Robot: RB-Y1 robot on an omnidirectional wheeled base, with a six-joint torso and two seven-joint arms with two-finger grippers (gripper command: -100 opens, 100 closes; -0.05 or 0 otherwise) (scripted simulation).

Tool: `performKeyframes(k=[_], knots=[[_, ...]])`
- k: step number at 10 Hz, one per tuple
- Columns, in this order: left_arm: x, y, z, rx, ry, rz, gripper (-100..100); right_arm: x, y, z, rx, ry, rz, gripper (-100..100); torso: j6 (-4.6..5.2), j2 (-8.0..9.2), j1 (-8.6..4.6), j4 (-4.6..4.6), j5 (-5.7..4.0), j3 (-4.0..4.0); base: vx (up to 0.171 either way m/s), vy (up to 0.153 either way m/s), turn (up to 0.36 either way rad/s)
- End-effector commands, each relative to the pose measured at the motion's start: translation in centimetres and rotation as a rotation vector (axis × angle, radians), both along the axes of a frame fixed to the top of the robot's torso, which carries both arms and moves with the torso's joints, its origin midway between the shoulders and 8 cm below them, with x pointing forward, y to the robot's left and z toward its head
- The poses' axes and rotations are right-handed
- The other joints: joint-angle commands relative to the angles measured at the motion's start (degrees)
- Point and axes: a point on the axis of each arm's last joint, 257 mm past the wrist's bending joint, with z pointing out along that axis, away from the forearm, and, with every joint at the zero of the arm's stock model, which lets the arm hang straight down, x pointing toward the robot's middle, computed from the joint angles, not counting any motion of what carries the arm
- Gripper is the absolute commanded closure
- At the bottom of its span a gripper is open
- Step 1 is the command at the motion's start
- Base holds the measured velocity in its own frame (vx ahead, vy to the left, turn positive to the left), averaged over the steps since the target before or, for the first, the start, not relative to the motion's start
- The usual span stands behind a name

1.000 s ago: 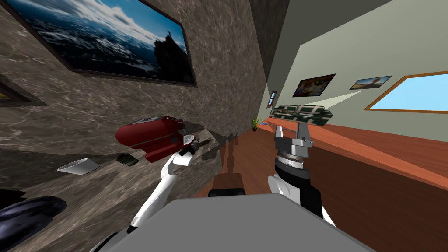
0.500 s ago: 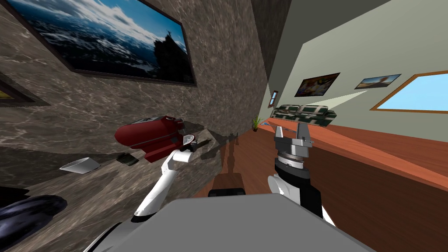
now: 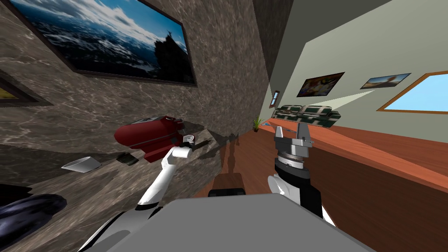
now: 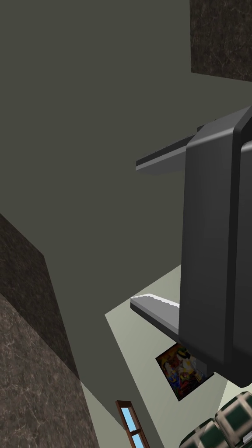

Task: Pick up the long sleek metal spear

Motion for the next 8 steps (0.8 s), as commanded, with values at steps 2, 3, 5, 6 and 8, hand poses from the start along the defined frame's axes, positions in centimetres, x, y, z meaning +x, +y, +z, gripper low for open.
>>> performKeyframes(k=[2,3,5,6,8], knots=[[-0.3,1.7,-0.5,-0.035,0.060,0.065,-100,0.0,0.0,0.0,0.000,0.000,0.000,0,0.00,0.02,0.01,0.00,0.00,0.01,0.035,-0.022,0.022],[-0.8,1.8,-1.0,-0.036,0.086,0.074,-100,0.0,0.0,0.0,0.000,0.000,0.000,0,0.00,-0.01,0.01,0.00,0.00,-0.01,0.031,-0.019,0.012],[-1.2,2.8,-1.4,-0.061,0.132,0.118,-100,0.0,0.0,0.0,0.000,0.000,0.000,0,0.00,0.02,0.01,0.00,0.00,0.01,0.027,-0.021,0.017],[-1.2,3.6,-1.4,-0.087,0.152,0.153,-100,0.0,0.0,0.0,0.000,0.000,0.000,0,0.00,0.03,0.02,0.00,0.01,0.02,0.037,-0.024,0.020],[-1.9,4.3,-1.9,-0.115,0.201,0.196,-100,0.0,0.0,0.0,0.000,0.000,0.000,0,0.00,0.01,0.01,0.00,0.00,0.00,0.036,-0.023,0.011]])
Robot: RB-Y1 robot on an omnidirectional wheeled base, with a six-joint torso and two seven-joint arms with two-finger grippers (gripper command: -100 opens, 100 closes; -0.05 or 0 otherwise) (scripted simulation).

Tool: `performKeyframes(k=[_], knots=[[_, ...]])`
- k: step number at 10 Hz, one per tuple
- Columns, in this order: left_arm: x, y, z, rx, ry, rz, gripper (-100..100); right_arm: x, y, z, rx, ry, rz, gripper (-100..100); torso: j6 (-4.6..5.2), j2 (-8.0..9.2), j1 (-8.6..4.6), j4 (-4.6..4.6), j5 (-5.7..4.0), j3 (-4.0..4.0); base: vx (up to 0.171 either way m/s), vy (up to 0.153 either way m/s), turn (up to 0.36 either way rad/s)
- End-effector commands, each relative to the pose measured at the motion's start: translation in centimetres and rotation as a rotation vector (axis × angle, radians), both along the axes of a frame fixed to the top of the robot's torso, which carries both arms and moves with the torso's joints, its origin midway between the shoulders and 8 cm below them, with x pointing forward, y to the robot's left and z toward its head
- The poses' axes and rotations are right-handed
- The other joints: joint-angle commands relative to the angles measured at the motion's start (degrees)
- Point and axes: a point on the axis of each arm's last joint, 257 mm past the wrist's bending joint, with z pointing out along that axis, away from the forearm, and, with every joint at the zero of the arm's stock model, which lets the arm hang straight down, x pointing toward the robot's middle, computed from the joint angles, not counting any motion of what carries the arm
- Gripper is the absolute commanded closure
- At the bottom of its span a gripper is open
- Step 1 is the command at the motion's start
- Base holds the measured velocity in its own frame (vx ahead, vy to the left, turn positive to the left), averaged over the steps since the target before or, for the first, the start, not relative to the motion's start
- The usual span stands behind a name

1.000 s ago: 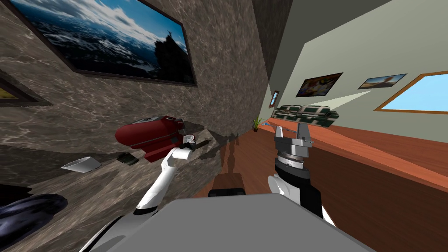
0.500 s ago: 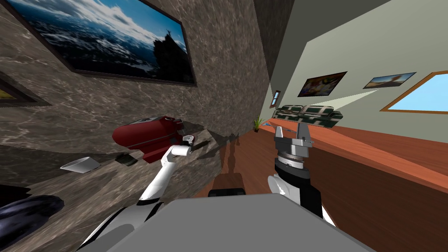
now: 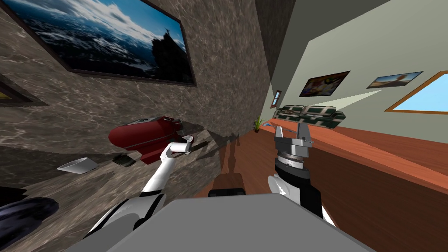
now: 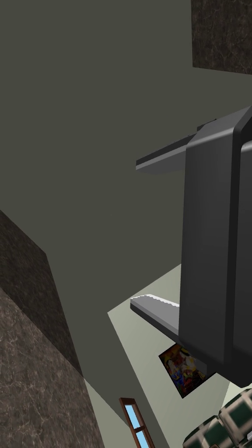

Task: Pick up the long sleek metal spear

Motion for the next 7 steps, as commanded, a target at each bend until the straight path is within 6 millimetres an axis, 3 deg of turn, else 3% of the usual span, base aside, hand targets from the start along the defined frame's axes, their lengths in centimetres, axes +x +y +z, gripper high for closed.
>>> performKeyframes(k=[1,7], knots=[[-0.4,0.4,-0.4,-0.015,0.029,0.024,-100,0.0,0.0,0.0,0.000,0.000,0.000,0,0.00,0.00,0.00,0.00,0.00,0.00,0.037,-0.021,0.009],[-2.1,2.0,-1.0,-0.126,0.148,0.155,-100,0.0,0.0,0.0,0.000,0.000,0.000,0,0.00,-0.05,0.00,-0.01,0.00,-0.03,0.047,-0.022,0.007]])
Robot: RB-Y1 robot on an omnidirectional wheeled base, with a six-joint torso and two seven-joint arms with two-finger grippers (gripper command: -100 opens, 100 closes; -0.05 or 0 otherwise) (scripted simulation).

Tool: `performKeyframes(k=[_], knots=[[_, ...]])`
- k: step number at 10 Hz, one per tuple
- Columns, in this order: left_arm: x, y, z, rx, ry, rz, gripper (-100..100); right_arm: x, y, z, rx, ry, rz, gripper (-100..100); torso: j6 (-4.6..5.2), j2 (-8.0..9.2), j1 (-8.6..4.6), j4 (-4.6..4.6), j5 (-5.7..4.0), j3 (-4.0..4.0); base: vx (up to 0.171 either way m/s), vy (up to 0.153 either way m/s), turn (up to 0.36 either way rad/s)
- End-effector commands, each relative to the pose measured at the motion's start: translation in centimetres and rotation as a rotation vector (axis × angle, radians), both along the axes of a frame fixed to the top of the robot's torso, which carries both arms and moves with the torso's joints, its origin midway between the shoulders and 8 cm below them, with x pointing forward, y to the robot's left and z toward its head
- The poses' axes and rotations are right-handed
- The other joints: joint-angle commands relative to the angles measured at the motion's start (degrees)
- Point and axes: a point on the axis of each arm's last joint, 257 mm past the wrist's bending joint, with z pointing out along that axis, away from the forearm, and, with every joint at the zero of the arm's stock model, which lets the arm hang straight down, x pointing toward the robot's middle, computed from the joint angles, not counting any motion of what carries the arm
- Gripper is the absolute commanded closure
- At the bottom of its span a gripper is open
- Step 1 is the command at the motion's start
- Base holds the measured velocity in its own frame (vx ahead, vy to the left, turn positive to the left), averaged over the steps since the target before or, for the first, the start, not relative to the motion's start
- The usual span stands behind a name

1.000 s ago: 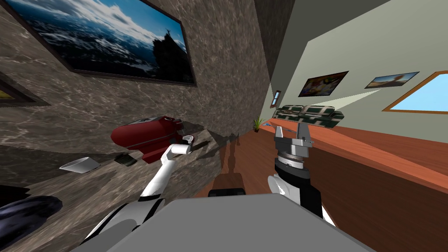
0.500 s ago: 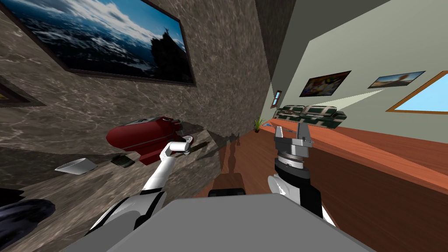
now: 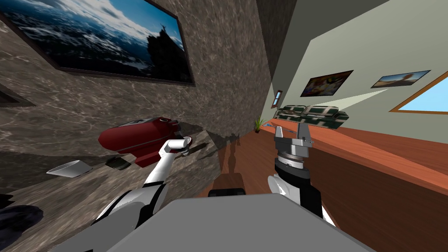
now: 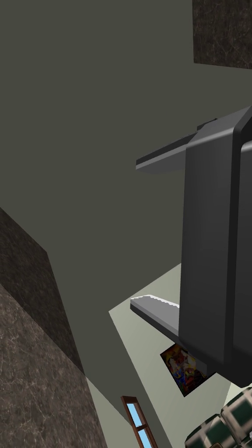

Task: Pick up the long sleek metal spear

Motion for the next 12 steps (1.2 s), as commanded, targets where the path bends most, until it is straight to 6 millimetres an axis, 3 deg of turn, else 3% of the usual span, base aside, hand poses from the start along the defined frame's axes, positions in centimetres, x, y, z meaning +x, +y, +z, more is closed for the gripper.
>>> performKeyframes(k=[1,5,6,7,10,11,12], knots=[[-0.5,0.1,-0.1,-0.031,0.030,0.030,-100,0.0,0.0,0.0,0.000,0.000,0.000,0,0.00,0.00,0.00,0.00,0.00,0.00,0.029,-0.016,0.000],[-1.0,0.2,-0.2,-0.077,0.064,0.071,-100,0.0,0.0,0.0,0.000,0.000,0.000,0,0.00,-0.03,0.02,0.00,0.01,-0.01,0.040,-0.013,-0.001],[-1.1,0.2,-0.3,-0.080,0.067,0.074,0,0.0,0.0,0.0,0.000,0.000,0.000,0,0.00,0.05,0.04,0.01,0.01,0.03,0.000,0.000,0.000],[-1.1,0.2,-1.1,-0.080,0.066,0.072,-100,0.0,0.0,0.0,0.000,0.000,0.000,0,-0.01,0.12,0.07,0.03,0.02,0.07,0.017,0.003,0.005],[-1.2,0.3,-1.9,-0.080,0.067,0.072,-100,0.0,0.0,0.0,0.000,0.000,0.000,0,-0.01,0.07,0.13,0.01,0.03,0.04,0.022,0.008,0.006],[-1.1,0.4,-1.9,-0.080,0.065,0.072,100,0.0,0.0,0.0,0.000,0.000,0.000,0,-0.01,0.11,0.10,0.02,0.03,0.06,0.000,0.000,0.000],[-1.1,0.4,-1.9,-0.080,0.065,0.072,100,0.0,0.0,0.0,0.000,0.000,0.000,0,-0.01,0.15,0.09,0.03,0.02,0.08,0.000,0.000,0.000]])
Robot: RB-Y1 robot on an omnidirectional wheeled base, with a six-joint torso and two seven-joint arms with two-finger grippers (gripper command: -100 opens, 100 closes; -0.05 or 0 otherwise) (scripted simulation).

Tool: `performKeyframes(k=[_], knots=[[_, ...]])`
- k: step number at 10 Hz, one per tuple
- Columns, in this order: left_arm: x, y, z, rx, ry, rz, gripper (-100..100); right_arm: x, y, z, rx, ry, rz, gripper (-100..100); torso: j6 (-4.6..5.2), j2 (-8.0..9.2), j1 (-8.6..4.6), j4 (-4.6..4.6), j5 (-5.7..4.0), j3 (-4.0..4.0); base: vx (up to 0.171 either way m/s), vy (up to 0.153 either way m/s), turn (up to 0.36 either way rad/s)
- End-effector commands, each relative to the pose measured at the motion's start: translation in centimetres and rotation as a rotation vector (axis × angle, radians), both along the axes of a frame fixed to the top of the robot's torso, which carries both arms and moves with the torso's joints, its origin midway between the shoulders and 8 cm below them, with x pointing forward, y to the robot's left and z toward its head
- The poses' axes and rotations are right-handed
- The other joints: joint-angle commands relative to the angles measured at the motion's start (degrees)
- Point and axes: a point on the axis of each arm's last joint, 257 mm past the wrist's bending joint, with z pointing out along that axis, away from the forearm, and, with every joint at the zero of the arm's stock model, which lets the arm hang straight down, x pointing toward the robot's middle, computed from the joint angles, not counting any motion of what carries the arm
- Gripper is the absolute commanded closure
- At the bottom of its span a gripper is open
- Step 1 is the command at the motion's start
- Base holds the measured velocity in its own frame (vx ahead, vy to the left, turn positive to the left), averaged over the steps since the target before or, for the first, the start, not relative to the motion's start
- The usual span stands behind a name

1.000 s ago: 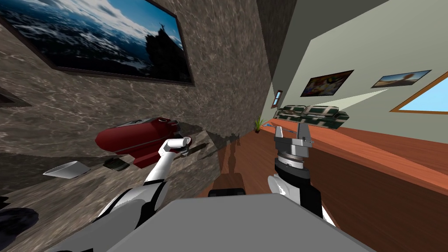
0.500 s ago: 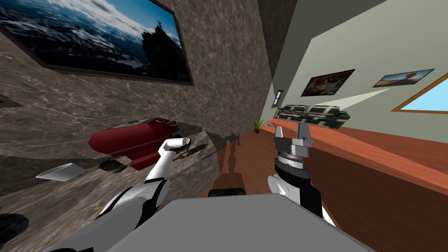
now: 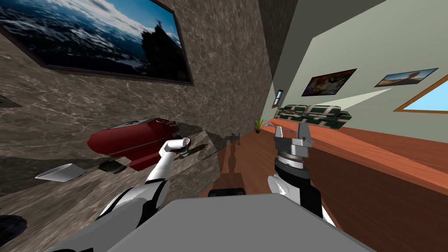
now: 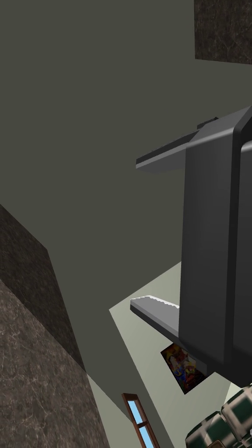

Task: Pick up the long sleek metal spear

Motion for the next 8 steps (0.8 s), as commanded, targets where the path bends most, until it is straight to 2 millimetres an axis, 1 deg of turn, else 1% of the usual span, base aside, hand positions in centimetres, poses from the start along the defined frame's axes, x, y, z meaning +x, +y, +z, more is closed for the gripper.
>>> performKeyframes(k=[1,3,4,5,6,7,8], knots=[[0.0,0.0,0.0,0.000,0.000,0.000,100,0.0,0.0,0.0,0.000,0.000,0.000,0,0.00,0.00,0.00,0.00,0.00,0.00,0.000,0.000,0.000],[0.1,0.0,0.1,0.000,-0.002,0.000,100,0.0,0.0,0.0,0.000,0.000,0.000,0,0.01,-0.10,0.07,-0.06,0.04,-0.08,0.000,0.000,0.000],[0.0,0.0,0.0,0.000,-0.002,0.001,0,0.0,0.0,0.0,0.000,0.000,0.000,0,0.01,-0.11,0.07,-0.06,0.03,-0.08,0.000,0.000,0.000],[0.1,-0.1,1.0,0.000,0.000,0.001,100,0.0,0.0,0.0,0.000,0.000,0.000,0,0.01,-0.11,0.07,-0.06,0.02,-0.08,-0.021,-0.002,-0.011],[0.1,-0.1,1.4,0.001,0.001,0.001,100,0.0,0.0,0.0,0.000,0.000,0.000,0,0.03,-0.04,0.03,-0.02,-0.01,-0.03,-0.030,-0.003,-0.016],[0.1,-0.1,1.2,0.001,-0.002,0.000,100,0.0,0.0,0.0,0.000,0.000,0.000,0,0.02,0.02,0.01,0.00,-0.02,0.00,-0.012,-0.001,-0.003],[0.1,-0.1,1.2,0.000,0.000,0.001,0,0.0,0.0,0.0,0.000,0.000,0.000,0,0.01,-0.01,0.02,-0.02,-0.01,-0.01,0.000,0.000,0.000]])
